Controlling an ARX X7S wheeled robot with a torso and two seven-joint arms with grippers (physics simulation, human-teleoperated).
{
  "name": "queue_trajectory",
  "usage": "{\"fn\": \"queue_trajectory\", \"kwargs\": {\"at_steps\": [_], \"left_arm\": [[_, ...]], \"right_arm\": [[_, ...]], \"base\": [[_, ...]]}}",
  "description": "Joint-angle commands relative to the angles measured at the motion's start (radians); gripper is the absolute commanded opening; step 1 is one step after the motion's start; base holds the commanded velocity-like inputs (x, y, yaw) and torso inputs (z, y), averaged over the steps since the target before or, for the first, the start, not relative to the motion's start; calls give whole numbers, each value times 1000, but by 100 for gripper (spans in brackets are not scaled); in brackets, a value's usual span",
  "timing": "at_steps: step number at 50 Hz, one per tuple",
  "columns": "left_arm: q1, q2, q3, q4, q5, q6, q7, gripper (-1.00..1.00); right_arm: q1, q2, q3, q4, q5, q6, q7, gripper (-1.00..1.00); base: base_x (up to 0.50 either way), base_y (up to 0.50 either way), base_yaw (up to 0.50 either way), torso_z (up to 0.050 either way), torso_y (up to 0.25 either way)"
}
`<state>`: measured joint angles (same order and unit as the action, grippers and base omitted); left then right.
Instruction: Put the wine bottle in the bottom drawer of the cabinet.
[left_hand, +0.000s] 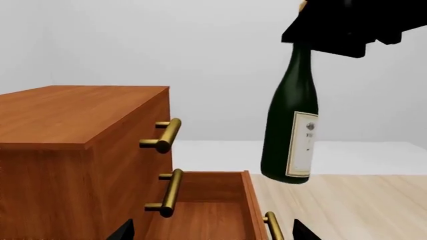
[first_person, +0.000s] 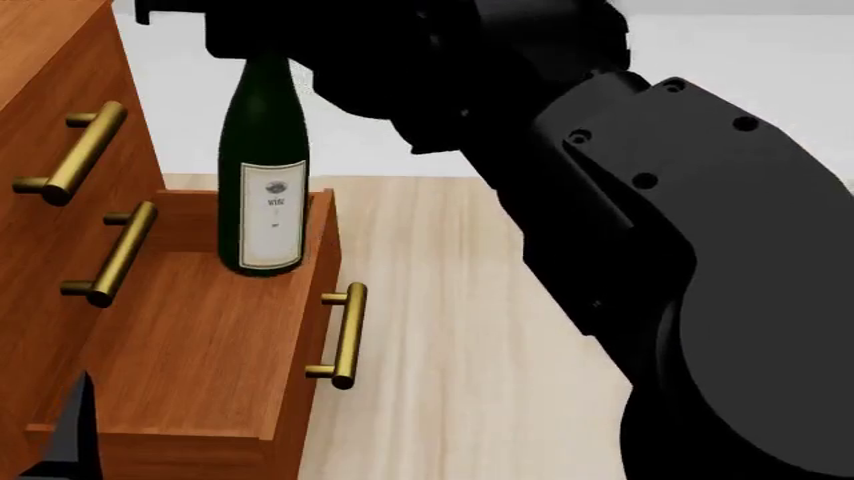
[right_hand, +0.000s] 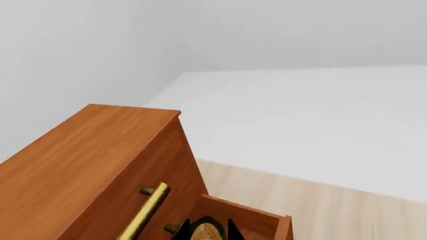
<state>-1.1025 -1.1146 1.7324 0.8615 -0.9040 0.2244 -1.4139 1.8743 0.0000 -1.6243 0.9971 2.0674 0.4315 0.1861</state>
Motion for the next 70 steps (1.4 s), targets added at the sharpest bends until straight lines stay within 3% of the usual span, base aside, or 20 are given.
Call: {"fn": "queue_trajectory", "kwargs": {"at_steps": [1,25,70], "left_arm": [[9,-6,-4,-2,5,6,4,100],[21,-14,-16,-4,4,13,14,100],[45,-28,-31,7,36,7,16,100]], "right_arm": [[-5,0,15,2,27,-14,-36,-100],[-30,0,11,-3,125,-33,-138,-100],[-27,0,13,-43,104,-19,-172,-100]], "base": [[0,0,0,0,0],[0,0,0,0,0],[0,0,0,0,-16]]}}
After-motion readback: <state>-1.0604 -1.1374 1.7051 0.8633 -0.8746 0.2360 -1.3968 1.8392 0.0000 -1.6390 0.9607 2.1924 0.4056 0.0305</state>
